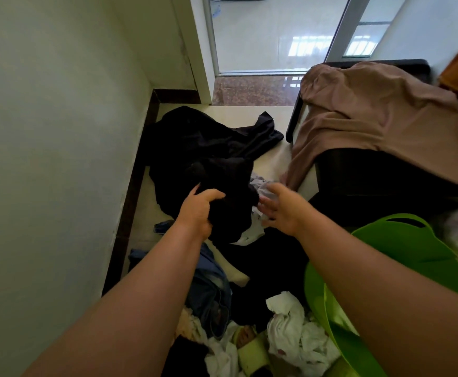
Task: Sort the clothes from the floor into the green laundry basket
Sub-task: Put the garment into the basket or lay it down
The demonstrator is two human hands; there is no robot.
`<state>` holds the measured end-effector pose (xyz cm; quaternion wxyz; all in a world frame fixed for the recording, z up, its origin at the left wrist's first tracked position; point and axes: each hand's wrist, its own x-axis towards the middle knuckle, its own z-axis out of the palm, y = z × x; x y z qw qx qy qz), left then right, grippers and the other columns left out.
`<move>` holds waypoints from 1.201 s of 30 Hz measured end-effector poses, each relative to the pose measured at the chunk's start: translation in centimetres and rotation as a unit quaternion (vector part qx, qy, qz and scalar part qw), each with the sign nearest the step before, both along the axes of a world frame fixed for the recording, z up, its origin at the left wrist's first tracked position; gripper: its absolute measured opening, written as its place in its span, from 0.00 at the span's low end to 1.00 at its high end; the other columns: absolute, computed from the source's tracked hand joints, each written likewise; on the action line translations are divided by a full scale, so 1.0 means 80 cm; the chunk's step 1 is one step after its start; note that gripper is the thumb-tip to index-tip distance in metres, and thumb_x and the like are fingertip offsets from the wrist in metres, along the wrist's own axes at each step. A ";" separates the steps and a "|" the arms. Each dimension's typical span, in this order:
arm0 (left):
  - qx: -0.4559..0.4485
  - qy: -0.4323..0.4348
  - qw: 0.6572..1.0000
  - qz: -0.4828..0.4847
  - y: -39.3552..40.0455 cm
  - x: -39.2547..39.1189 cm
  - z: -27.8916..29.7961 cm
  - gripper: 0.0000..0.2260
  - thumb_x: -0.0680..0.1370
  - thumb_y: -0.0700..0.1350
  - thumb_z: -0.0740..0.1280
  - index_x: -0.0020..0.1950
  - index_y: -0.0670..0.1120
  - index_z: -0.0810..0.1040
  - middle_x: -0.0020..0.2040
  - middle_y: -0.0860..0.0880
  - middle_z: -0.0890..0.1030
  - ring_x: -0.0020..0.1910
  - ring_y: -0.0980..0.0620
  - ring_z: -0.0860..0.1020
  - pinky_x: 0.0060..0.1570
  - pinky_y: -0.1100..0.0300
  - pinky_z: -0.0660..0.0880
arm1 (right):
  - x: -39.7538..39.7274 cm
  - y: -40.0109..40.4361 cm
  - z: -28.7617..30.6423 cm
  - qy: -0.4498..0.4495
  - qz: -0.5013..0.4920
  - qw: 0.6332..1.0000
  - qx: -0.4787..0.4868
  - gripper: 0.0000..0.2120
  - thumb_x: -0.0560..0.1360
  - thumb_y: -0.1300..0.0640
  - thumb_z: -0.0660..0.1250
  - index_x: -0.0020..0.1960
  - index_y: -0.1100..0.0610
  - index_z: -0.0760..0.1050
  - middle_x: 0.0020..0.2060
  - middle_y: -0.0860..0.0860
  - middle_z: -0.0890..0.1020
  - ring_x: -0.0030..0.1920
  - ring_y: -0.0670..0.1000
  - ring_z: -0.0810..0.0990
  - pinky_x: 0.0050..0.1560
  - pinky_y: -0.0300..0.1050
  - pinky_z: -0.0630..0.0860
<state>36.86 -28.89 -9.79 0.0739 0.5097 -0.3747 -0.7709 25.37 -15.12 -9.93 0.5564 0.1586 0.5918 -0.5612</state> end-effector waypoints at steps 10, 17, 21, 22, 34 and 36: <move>0.110 0.109 0.952 -0.264 0.012 0.038 0.021 0.33 0.66 0.30 0.65 0.71 0.48 0.71 0.56 0.43 0.81 0.54 0.43 0.80 0.55 0.49 0.76 | -0.016 -0.001 -0.014 -0.109 -0.037 0.991 -0.063 0.35 0.69 0.29 0.62 0.60 0.57 0.77 0.60 0.59 0.79 0.58 0.60 0.78 0.59 0.58 0.74; 0.019 -0.066 0.910 -0.410 -0.015 0.063 -0.018 0.26 0.75 0.29 0.65 0.69 0.51 0.70 0.58 0.46 0.80 0.54 0.46 0.80 0.50 0.55 0.78 | -0.018 0.020 -0.011 -0.078 -0.033 0.994 -0.072 0.11 0.77 0.51 0.64 0.51 0.58 0.78 0.37 0.54 0.85 0.34 0.52 0.85 0.35 0.44 0.81; -0.172 -0.281 0.887 -0.325 0.008 0.057 -0.043 0.23 0.82 0.53 0.60 0.70 0.40 0.67 0.60 0.40 0.76 0.50 0.44 0.78 0.49 0.51 0.75 | -0.021 0.020 -0.007 -0.008 0.023 0.997 -0.067 0.10 0.76 0.56 0.67 0.53 0.60 0.77 0.41 0.56 0.84 0.37 0.53 0.84 0.38 0.45 0.80; -0.062 -0.296 0.913 -0.273 0.022 0.046 -0.034 0.28 0.81 0.59 0.55 0.71 0.38 0.64 0.64 0.37 0.74 0.57 0.38 0.77 0.53 0.46 0.74 | -0.022 0.024 -0.008 0.016 0.040 0.998 -0.051 0.13 0.74 0.56 0.68 0.56 0.61 0.76 0.45 0.57 0.83 0.42 0.56 0.84 0.40 0.47 0.80; 0.197 -0.122 0.951 -0.207 0.155 -0.082 0.029 0.19 0.80 0.56 0.59 0.56 0.42 0.76 0.50 0.41 0.79 0.50 0.41 0.76 0.55 0.46 0.73 | -0.055 0.197 0.006 0.151 0.312 0.938 0.027 0.14 0.67 0.75 0.68 0.44 0.57 0.77 0.39 0.51 0.81 0.44 0.52 0.79 0.44 0.44 0.77; 0.172 -0.138 0.945 -0.241 0.200 -0.106 0.023 0.13 0.81 0.50 0.61 0.56 0.43 0.77 0.46 0.42 0.79 0.43 0.44 0.77 0.52 0.51 0.73 | -0.065 0.242 0.001 0.181 0.343 0.919 0.073 0.11 0.66 0.74 0.69 0.42 0.60 0.77 0.37 0.54 0.80 0.43 0.55 0.79 0.48 0.53 0.78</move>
